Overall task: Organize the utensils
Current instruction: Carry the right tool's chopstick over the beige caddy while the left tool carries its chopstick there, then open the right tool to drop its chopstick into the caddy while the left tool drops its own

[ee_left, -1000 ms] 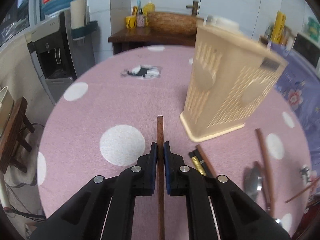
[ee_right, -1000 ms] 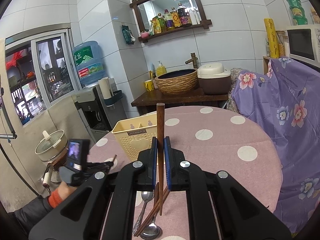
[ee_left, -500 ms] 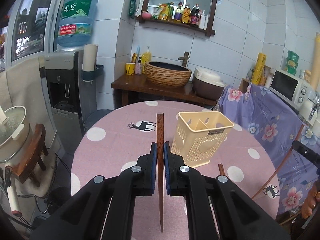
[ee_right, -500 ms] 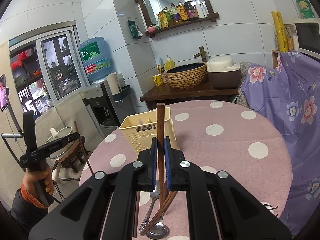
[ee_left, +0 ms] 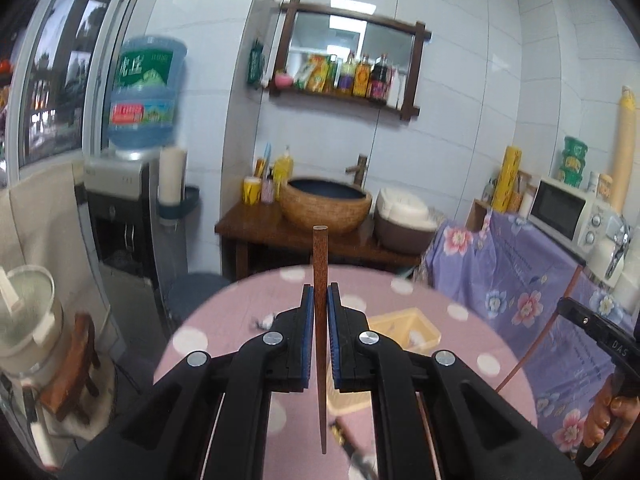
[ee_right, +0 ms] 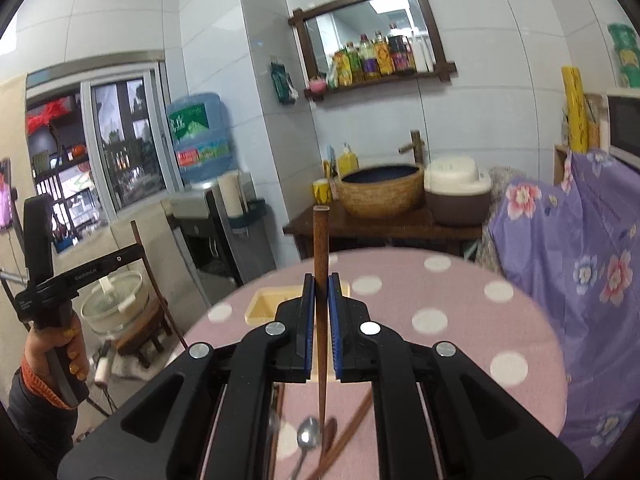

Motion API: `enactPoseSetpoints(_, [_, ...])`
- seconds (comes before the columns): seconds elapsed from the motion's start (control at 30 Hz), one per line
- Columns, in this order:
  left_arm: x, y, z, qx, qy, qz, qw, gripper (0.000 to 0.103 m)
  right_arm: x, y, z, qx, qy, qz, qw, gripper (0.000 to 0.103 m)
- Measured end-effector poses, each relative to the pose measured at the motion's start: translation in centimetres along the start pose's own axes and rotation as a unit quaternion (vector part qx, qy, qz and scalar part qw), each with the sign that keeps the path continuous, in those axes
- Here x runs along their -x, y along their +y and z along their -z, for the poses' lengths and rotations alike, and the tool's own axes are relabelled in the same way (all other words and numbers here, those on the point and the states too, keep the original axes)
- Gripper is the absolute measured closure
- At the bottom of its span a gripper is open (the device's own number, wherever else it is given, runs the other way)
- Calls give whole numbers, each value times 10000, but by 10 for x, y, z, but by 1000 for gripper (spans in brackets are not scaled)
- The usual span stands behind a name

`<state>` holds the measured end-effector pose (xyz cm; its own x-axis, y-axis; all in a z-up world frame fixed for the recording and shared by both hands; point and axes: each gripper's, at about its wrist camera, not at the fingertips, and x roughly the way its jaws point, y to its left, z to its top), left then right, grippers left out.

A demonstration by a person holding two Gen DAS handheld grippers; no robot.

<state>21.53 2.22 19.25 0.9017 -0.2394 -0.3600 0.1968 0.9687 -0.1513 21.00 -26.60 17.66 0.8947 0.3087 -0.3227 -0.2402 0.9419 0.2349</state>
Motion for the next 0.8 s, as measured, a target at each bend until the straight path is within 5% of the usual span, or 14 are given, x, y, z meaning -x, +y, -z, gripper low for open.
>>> enactPoseSetpoints(0.2, [-4, -28, -66, 77, -566, 82, 9983, 95, -18, 14, -76, -16, -614, 161, 9980, 95])
enactPoseSetpoints(0.33, [-32, -44, -65, 107, -569, 89, 9983, 95, -48, 20, -88, 40, -676, 358, 9971, 95])
enactPoseSetpoints(0.8, [-122, -31, 33, 405, 237, -117, 9988, 95, -143, 1, -1, -156, 163, 672, 9975, 95])
